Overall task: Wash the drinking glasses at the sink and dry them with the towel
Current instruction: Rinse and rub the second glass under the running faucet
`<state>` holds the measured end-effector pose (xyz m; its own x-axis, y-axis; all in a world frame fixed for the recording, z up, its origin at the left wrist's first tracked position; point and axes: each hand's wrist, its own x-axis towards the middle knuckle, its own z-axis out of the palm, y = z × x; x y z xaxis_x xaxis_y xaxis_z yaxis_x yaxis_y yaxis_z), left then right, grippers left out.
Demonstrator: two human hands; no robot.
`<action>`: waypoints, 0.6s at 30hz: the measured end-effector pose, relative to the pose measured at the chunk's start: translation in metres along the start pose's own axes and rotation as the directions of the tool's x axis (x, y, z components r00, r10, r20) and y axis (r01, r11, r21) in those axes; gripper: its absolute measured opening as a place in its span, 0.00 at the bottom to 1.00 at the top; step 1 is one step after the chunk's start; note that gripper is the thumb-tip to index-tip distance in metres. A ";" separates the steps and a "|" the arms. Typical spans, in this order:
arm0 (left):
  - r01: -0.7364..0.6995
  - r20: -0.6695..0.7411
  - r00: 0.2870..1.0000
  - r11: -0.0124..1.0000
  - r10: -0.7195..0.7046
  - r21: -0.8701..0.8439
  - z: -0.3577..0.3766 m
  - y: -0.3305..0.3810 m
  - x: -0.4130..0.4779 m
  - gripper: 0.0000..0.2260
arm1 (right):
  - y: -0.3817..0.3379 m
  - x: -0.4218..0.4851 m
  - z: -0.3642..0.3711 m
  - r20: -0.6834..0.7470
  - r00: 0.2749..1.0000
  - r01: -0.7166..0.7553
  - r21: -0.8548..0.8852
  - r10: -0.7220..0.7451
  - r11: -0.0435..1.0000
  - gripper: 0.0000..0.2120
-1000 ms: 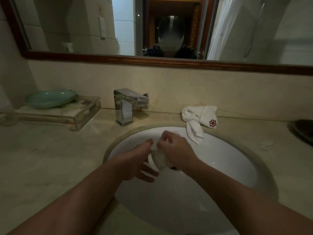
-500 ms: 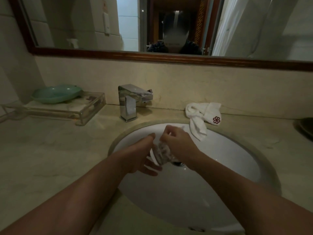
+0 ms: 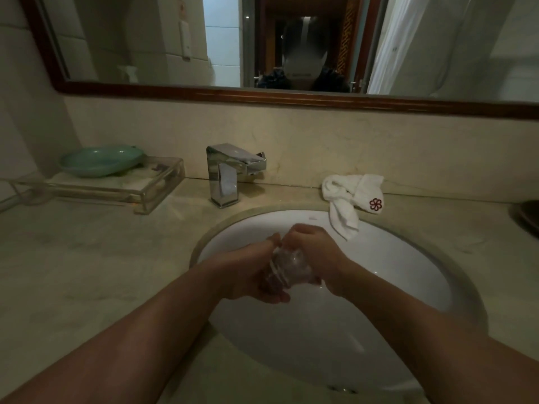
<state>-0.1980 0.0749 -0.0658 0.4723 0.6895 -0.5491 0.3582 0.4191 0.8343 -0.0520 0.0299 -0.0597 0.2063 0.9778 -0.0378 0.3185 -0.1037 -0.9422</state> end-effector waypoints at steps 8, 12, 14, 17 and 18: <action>-0.198 -0.370 0.915 0.979 0.163 -0.058 -0.003 0.004 0.009 0.21 | 0.000 0.004 -0.005 0.225 0.909 -0.416 0.510 0.351 0.753 0.27; -0.335 -0.405 0.847 0.937 0.346 0.100 -0.007 0.007 0.006 0.18 | 0.001 0.003 -0.006 0.207 0.893 -0.440 0.591 0.400 0.676 0.18; -0.375 -0.423 0.793 0.898 0.439 0.231 -0.006 0.007 0.006 0.17 | 0.003 0.003 -0.006 0.217 0.890 -0.447 0.587 0.401 0.674 0.16; -0.459 -0.455 0.630 0.774 0.630 0.436 -0.004 0.007 0.004 0.15 | 0.004 0.006 -0.006 0.255 0.875 -0.480 0.567 0.411 0.670 0.16; -0.488 -0.443 0.551 0.704 0.707 0.517 -0.004 0.007 0.004 0.14 | 0.005 0.007 -0.006 0.284 0.859 -0.510 0.550 0.426 0.662 0.18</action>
<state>-0.1964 0.0833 -0.0619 0.1562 0.9380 0.3094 0.4379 -0.3465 0.8296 -0.0435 0.0351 -0.0624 0.0503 0.8476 -0.5283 -0.4028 -0.4668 -0.7873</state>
